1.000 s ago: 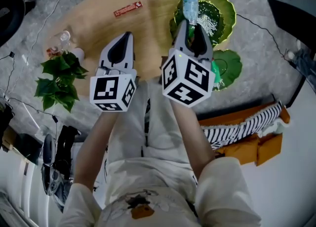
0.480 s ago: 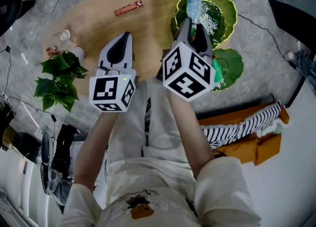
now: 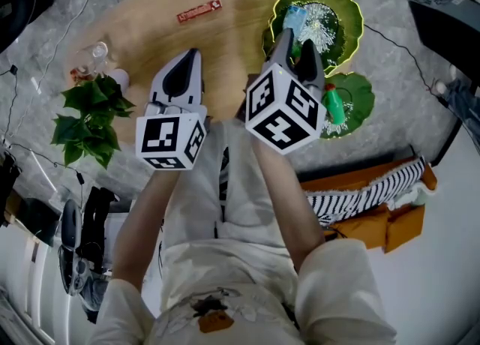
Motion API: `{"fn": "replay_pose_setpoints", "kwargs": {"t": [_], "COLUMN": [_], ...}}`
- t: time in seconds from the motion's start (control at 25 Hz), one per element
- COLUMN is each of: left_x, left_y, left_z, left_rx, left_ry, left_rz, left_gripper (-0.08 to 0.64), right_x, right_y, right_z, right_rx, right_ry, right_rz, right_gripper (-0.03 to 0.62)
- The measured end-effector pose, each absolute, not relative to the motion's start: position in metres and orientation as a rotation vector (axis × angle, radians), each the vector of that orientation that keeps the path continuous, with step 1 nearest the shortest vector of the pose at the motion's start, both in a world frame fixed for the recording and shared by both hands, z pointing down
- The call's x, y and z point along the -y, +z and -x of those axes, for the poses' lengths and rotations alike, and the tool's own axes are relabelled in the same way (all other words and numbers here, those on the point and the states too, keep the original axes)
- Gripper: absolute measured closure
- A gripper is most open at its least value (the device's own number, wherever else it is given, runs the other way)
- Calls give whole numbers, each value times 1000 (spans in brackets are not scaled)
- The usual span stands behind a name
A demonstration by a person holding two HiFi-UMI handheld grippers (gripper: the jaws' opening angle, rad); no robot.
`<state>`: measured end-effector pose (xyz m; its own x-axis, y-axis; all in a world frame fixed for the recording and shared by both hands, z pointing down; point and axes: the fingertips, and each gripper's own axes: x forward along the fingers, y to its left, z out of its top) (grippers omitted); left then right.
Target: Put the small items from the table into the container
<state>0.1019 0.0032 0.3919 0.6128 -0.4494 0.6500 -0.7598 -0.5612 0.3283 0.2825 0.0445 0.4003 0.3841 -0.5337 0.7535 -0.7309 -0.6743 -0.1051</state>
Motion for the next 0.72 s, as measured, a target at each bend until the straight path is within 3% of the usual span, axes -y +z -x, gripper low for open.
{"fn": "replay_pose_setpoints", "kwargs": {"t": [0.72], "left_x": [-4], "left_y": [379], "left_z": [-91], "left_rx": [959], "left_ry": [610], "left_rz": [-2256], "left_gripper": [560], "right_x": [-23], "right_y": [382], "right_z": [-250], "right_rx": [1357], "right_ry": [1019], "right_rz": [-2322], "right_gripper": [440]}}
